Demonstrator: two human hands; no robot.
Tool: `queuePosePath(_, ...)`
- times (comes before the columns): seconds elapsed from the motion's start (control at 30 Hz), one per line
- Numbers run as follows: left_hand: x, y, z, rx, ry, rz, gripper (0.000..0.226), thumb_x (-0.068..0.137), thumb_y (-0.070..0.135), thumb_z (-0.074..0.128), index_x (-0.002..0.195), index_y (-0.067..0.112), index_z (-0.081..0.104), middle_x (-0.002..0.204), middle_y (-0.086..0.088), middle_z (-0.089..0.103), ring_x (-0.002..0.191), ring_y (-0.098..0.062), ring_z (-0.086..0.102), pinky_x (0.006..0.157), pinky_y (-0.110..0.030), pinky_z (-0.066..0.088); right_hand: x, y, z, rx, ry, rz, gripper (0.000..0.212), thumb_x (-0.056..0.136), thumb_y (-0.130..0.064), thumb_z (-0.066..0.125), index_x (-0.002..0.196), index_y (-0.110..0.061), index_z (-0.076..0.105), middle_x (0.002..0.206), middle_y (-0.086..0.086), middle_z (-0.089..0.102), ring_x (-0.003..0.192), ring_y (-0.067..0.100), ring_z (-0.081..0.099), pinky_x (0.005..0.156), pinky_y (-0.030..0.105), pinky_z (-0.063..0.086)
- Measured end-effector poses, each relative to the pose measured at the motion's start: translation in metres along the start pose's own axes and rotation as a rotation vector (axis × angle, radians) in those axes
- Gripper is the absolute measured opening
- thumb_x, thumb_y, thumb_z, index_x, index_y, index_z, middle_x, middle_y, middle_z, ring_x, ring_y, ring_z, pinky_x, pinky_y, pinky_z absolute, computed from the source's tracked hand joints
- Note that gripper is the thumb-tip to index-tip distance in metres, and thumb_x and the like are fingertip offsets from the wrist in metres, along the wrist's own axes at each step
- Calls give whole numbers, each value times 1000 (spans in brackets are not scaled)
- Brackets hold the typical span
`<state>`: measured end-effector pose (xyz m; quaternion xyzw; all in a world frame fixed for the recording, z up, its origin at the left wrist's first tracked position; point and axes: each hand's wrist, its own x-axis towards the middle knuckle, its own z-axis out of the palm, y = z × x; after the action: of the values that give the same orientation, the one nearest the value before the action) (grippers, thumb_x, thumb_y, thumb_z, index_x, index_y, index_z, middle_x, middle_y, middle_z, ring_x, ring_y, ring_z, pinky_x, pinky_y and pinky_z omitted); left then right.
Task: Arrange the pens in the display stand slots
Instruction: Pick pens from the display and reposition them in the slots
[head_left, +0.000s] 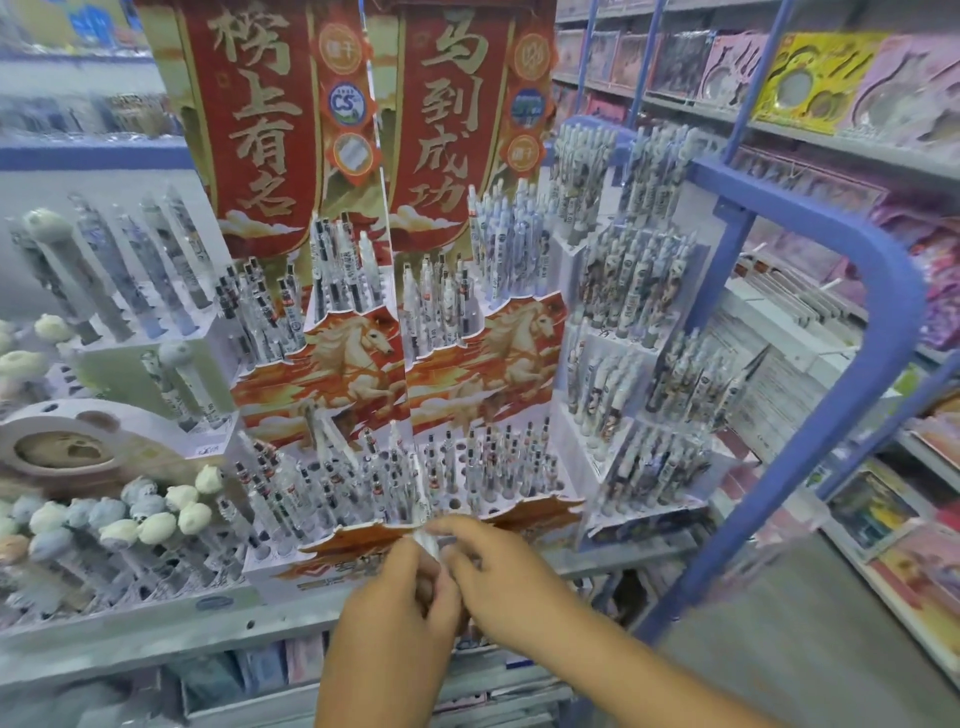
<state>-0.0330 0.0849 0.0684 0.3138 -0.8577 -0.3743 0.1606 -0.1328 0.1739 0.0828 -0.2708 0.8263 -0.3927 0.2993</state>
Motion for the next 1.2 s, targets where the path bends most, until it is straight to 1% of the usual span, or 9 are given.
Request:
queuePosePath(0.17, 15, -9, -2, -85, -41, -215, 28, 95, 36, 58, 75, 17, 57, 63, -7, 69, 63, -21, 63, 62, -33, 49, 7, 1, 14, 197, 93, 34, 15, 100, -23, 59, 103, -37, 63, 96, 2, 72, 64, 13, 60, 56, 27, 50)
queuePosePath(0.23, 22, -18, -2, -54, -114, -281, 32, 98, 40, 54, 78, 16, 63, 66, -7, 73, 65, -23, 68, 68, -35, 55, 8, 2, 20, 221, 102, 48, 14, 97, -19, 62, 100, -33, 59, 86, 6, 64, 66, 15, 54, 60, 29, 48)
queuePosePath(0.3, 27, -23, 1, -129, -189, -330, 33, 101, 35, 50, 81, 15, 67, 61, -6, 73, 56, -23, 67, 60, -33, 55, 8, 2, 24, 260, 96, 85, 15, 95, -20, 64, 100, -30, 55, 83, 5, 58, 68, 15, 53, 64, 29, 47)
queuePosePath(0.37, 30, -22, 3, -383, -262, -417, 35, 104, 25, 47, 80, 6, 64, 51, -3, 65, 40, -20, 53, 43, -25, 40, 4, 1, 22, 341, 73, 134, 19, 94, -23, 67, 107, -29, 54, 81, 2, 62, 65, 10, 58, 61, 24, 47)
queuePosePath(0.5, 38, -21, 4, -687, -278, -539, 43, 99, 47, 55, 79, 9, 57, 57, -6, 52, 39, -17, 36, 44, -24, 22, -3, 2, 11, 481, -1, 206, 36, 94, -18, 65, 129, -19, 55, 87, 5, 70, 59, 10, 58, 54, 24, 45)
queuePosePath(0.7, 45, -24, 8, -676, -281, -512, 50, 98, 52, 55, 68, 11, 55, 49, -8, 51, 40, -16, 38, 44, -27, 26, -4, -1, 9, 540, -57, 211, 22, 96, -6, 58, 116, -10, 65, 79, 3, 67, 52, 10, 54, 48, 24, 42)
queuePosePath(0.83, 39, -27, 7, -786, -343, -511, 37, 101, 39, 56, 76, 11, 57, 50, -2, 50, 40, -11, 39, 40, -21, 28, -9, -1, 14, 502, -106, 203, 11, 96, -5, 57, 103, -9, 65, 73, 4, 64, 51, 12, 54, 47, 24, 42)
queuePosePath(0.97, 26, -29, 4, -793, -409, -467, 26, 94, 33, 64, 87, 8, 68, 64, -15, 58, 50, -21, 49, 50, -29, 32, -17, 2, 17, 537, -191, 196, 9, 96, -1, 56, 96, -9, 59, 62, 3, 66, 51, 14, 59, 46, 24, 44)
queuePosePath(1.2, -2, -17, -8, -520, -263, -354, 33, 96, 19, 60, 71, 1, 71, 55, -9, 63, 47, -18, 53, 48, -26, 43, -30, 6, 2, 730, -214, 172, 18, 92, 8, 51, 100, -3, 62, 80, 16, 73, 74, 27, 69, 69, 36, 56)
